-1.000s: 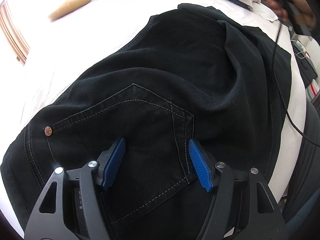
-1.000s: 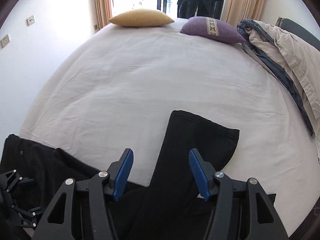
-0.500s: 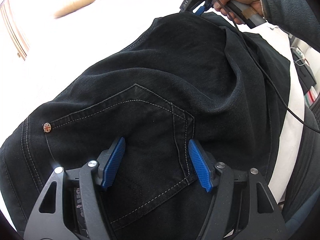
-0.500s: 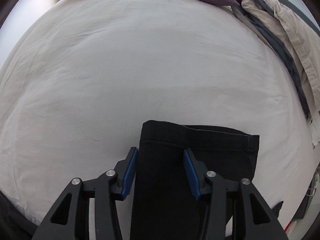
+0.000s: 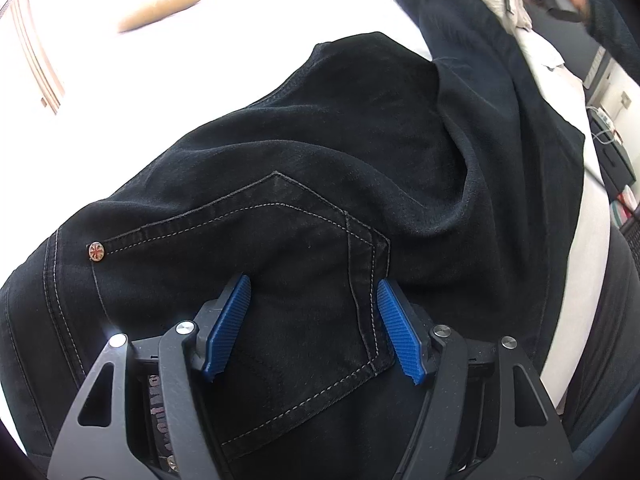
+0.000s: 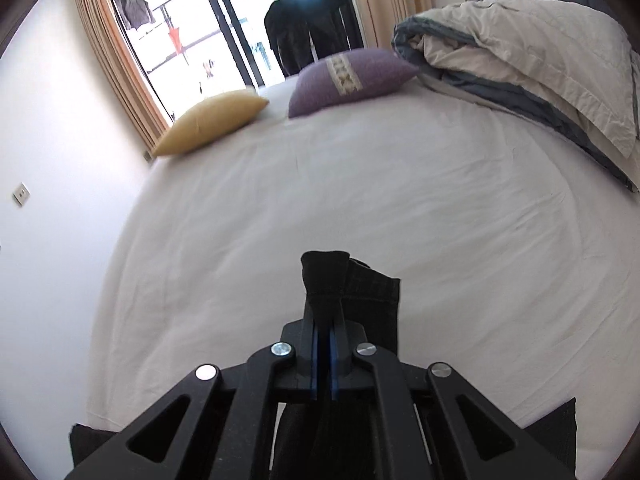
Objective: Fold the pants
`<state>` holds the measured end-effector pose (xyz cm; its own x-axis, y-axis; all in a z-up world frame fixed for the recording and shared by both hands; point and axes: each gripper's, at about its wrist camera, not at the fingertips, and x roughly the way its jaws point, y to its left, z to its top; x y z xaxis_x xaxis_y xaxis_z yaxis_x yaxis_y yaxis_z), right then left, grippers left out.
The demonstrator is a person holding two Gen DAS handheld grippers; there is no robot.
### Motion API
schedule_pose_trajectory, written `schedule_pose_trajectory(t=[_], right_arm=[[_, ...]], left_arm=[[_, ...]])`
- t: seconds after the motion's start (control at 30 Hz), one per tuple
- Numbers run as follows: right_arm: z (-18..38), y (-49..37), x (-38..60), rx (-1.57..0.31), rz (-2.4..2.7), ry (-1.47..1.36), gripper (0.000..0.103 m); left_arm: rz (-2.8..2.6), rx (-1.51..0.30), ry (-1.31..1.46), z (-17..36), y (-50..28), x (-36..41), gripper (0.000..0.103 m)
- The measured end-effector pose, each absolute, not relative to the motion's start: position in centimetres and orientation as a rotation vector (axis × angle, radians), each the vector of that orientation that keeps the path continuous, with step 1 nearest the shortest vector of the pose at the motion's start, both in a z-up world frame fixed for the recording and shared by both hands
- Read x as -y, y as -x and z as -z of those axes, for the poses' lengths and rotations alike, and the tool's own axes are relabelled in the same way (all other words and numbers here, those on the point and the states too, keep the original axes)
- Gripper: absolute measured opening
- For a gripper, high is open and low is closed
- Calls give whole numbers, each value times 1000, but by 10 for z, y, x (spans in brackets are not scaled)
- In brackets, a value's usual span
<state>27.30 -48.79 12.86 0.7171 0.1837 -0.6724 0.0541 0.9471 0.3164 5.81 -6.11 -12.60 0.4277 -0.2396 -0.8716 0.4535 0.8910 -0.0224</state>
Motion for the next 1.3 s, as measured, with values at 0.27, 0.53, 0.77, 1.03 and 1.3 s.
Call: schedule_pose_trajectory(t=[0.27, 0.53, 0.77, 1.03, 1.3], right_arm=[[-141, -134, 598, -566, 68, -571, 5], [23, -10, 681, -677, 375, -1027, 5], [30, -17, 682, -690, 343, -1005, 5], [-64, -54, 658, -547, 90, -826, 5], [-119, -80, 640, -422, -96, -705, 5]], left_arm=[[383, -1045, -209, 125, -59, 64, 66], [380, -1074, -235, 120, -64, 71, 66], [364, -1089, -240, 118, -70, 84, 66], [359, -1080, -241, 124, -67, 85, 66], [354, -1070, -233, 124, -61, 80, 66]])
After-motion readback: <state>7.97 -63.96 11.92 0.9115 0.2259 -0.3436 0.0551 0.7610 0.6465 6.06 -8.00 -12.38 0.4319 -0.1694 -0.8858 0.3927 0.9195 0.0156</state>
